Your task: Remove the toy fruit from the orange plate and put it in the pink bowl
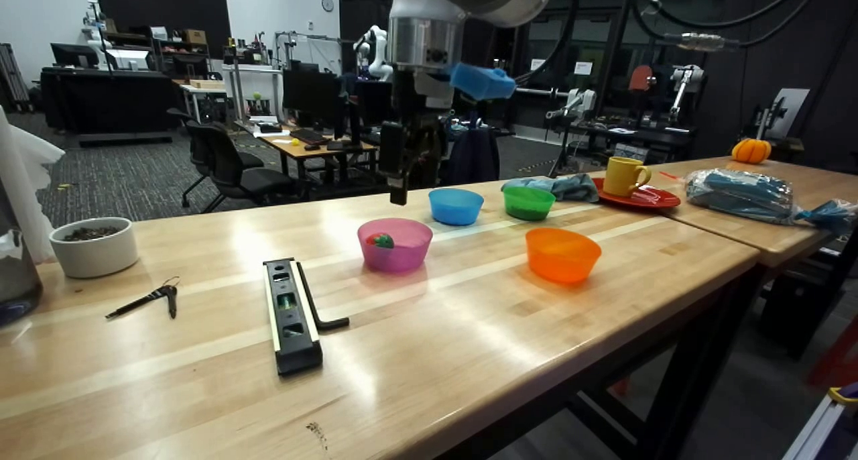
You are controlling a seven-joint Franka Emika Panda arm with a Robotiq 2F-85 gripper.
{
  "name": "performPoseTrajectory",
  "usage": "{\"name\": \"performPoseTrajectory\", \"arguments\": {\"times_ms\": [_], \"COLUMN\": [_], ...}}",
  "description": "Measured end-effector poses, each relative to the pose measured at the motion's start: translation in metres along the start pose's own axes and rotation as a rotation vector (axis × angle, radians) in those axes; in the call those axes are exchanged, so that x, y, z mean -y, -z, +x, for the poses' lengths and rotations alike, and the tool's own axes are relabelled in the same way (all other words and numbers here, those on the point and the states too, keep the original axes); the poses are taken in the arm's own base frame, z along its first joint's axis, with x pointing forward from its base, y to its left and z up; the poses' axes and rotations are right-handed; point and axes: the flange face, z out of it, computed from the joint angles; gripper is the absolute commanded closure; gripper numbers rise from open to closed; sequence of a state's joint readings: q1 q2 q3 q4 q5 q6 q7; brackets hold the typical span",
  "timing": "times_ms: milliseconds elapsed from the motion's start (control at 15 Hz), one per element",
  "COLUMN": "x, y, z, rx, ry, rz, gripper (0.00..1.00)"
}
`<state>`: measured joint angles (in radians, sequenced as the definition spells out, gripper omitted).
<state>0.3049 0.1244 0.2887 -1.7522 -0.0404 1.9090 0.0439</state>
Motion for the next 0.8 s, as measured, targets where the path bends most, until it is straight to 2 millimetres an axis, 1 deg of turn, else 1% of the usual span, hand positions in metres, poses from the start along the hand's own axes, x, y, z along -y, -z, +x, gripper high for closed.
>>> {"name": "performPoseTrajectory", "arguments": {"times_ms": [133,400,600,800], "x": [-0.004,-0.019,-0.037,-0.059], "y": [0.009,0.022,0.03,0.038], "z": [-0.012,-0.039,-0.061,-0.084], "rx": [0.004,0.019,0.023,0.023], "ry": [-0.014,-0.055,-0.091,-0.14], "rz": [-0.002,-0.006,-0.006,-0.001], "gripper": [0.0,0.0,0.0,0.0]}}
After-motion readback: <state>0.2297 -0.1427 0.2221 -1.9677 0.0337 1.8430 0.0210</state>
